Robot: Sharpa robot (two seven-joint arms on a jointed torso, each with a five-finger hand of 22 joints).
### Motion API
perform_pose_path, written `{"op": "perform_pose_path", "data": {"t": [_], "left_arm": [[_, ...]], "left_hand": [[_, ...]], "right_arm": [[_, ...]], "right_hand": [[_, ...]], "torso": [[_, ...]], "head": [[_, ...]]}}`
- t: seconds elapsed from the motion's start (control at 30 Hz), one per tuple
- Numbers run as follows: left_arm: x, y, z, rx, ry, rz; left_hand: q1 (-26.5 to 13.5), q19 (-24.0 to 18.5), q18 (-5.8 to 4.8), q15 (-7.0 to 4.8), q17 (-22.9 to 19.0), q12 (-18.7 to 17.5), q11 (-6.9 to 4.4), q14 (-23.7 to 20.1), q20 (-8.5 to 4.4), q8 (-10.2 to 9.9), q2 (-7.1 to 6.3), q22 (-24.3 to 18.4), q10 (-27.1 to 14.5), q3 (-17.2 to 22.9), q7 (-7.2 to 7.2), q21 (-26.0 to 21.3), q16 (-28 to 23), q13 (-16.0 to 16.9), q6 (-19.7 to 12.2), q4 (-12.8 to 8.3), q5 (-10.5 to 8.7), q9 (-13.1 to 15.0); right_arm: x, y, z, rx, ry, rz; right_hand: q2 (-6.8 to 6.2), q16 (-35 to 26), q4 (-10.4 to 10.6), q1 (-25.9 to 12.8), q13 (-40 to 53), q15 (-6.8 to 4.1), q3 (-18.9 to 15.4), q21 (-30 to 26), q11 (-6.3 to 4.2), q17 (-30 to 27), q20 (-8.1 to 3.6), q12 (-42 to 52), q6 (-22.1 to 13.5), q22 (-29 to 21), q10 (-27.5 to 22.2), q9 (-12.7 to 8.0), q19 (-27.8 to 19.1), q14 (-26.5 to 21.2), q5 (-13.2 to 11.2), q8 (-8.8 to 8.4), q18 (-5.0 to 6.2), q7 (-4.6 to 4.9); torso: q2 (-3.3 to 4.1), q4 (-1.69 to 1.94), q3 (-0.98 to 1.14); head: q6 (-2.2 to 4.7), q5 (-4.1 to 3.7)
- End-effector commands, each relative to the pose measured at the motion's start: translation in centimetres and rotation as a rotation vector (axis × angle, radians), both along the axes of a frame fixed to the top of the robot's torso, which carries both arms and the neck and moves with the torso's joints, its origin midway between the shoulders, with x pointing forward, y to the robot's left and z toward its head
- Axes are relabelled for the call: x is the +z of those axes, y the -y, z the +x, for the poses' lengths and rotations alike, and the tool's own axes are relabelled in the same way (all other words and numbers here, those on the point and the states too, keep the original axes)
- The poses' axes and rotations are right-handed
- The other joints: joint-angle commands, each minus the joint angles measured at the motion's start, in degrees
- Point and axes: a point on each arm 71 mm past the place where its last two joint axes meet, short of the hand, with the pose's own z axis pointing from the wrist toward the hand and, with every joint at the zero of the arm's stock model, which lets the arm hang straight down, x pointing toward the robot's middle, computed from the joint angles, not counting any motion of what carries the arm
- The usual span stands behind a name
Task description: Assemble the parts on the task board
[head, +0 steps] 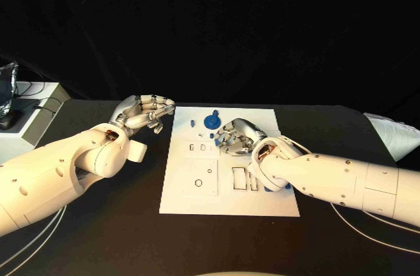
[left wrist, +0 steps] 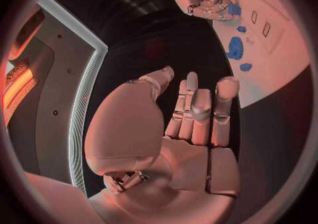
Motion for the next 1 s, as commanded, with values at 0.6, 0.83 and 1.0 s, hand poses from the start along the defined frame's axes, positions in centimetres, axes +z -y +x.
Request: {"op": "perform_pose_path", "data": {"t": [0.6,0.83,1.0], "left_arm": [[0.11,-0.01,-0.05,0.0,0.005,-0.002],[0.1,0.01,-0.03,-0.001,0.005,-0.001],[0.07,0.04,-0.01,-0.002,0.004,-0.001]], "left_hand": [[0.35,0.31,0.41,0.11,-0.05,0.33,0.03,0.33,0.05,-0.04,0.13,0.08,-0.49,0.21,-0.06,0.23,0.19,0.04,-0.36,-0.12,-0.01,-0.1],[0.37,0.29,0.41,0.16,-0.13,0.48,0.08,0.3,0.09,-0.1,0.15,0.08,-0.62,0.23,0.0,0.26,0.21,0.01,-0.54,-0.11,-0.01,-0.18],[0.37,0.29,0.41,0.16,-0.13,0.48,0.08,0.3,0.09,-0.1,0.15,0.08,-0.62,0.23,0.0,0.26,0.21,0.01,-0.54,-0.11,-0.01,-0.18]], "right_arm": [[-0.9,0.27,0.22,0.012,-0.071,-0.051],[-0.92,0.13,0.13,0.022,-0.074,-0.055],[-0.79,-0.04,-0.01,0.03,-0.064,-0.048]], "right_hand": [[0.05,-0.09,0.13,-0.59,0.34,-0.38,0.26,-0.51,-0.14,8.3,-0.33,0.34,0.26,10.8,-1.25,0.06,2.72,4.66,-0.25,-0.21,1.07,0.22],[0.02,-0.1,0.14,-0.61,0.36,-0.36,0.26,-0.55,-0.13,8.27,-0.33,0.34,0.21,10.78,-1.33,0.05,2.71,4.65,-0.29,-0.24,1.07,0.23],[-0.01,-0.12,0.14,-0.64,0.39,-0.35,0.26,-0.49,-0.12,8.23,-0.32,0.37,0.17,10.81,-1.37,0.03,2.73,4.64,-0.32,-0.28,1.06,0.25]], "torso": [[-0.07,0.01,0.03],[-0.07,-0.03,0.01],[-0.09,0.04,0.01]], "head": [[-0.35,-0.04],[-0.36,-0.1],[-0.31,-0.1]]}}
